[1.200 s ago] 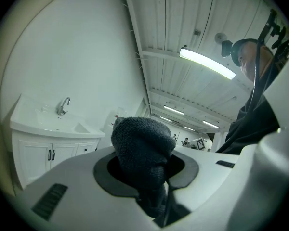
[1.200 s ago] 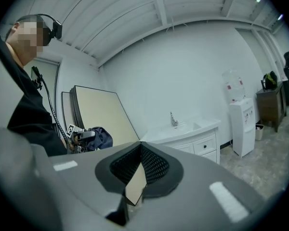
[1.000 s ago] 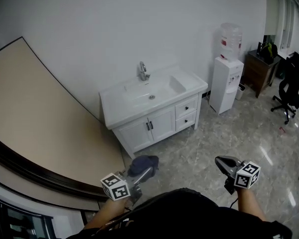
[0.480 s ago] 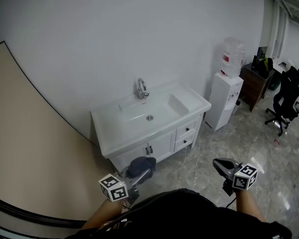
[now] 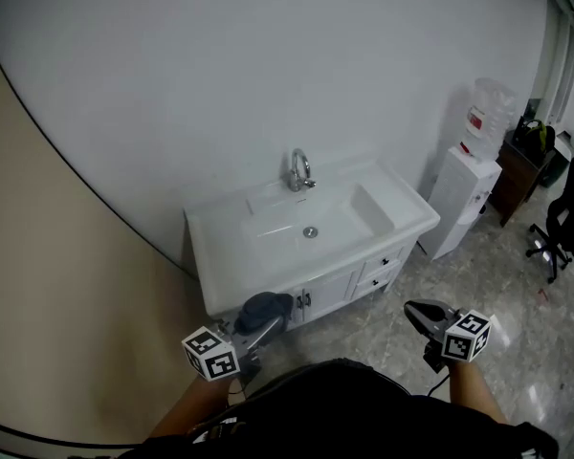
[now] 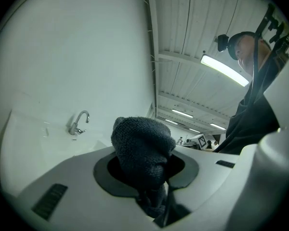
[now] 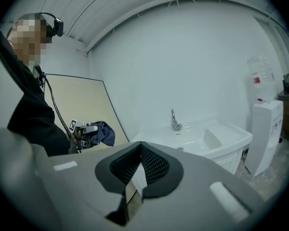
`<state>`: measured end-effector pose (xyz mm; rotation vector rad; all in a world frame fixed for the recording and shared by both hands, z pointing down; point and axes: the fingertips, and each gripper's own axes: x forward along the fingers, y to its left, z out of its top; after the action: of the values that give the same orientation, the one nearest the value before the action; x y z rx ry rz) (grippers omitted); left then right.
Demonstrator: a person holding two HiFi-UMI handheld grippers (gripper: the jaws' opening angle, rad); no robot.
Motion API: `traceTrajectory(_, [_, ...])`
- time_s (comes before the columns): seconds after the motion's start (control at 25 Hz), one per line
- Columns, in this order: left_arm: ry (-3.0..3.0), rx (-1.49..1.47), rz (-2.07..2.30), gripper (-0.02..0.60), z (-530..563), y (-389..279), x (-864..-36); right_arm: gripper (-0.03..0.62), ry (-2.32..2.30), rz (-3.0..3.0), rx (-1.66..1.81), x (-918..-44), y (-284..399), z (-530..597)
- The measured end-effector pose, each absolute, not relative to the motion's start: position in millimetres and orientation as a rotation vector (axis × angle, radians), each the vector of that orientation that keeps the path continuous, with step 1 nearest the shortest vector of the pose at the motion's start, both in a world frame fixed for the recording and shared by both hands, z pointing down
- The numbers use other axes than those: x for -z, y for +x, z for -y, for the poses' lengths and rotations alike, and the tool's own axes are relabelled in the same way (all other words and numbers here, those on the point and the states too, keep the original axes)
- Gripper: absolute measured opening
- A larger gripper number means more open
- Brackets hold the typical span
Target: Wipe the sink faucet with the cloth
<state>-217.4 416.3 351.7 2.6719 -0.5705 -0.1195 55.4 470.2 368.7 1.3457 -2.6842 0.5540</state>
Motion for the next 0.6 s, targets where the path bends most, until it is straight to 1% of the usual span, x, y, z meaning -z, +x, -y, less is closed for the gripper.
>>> traceTrajectory(0.2, [2.629,0.106,0.752,0.115,-369.3,-197.3,-364.5,0.002,1.193,2.766,-0.565,-382.6,89.5,-390.8])
traceTrajectory(0.48, [2.512,0.176,0.973,0.115,-302.8,-117.1,-360.1,0.002,0.936,2.843,-0.56,-384.4,163.4,-276.9])
traceTrajectory(0.6, [2.48,0.187,1.029,0.115,-283.7,-92.1,-353.1,0.002,0.864,2.874,-0.574,-379.5,184.7,-240.2])
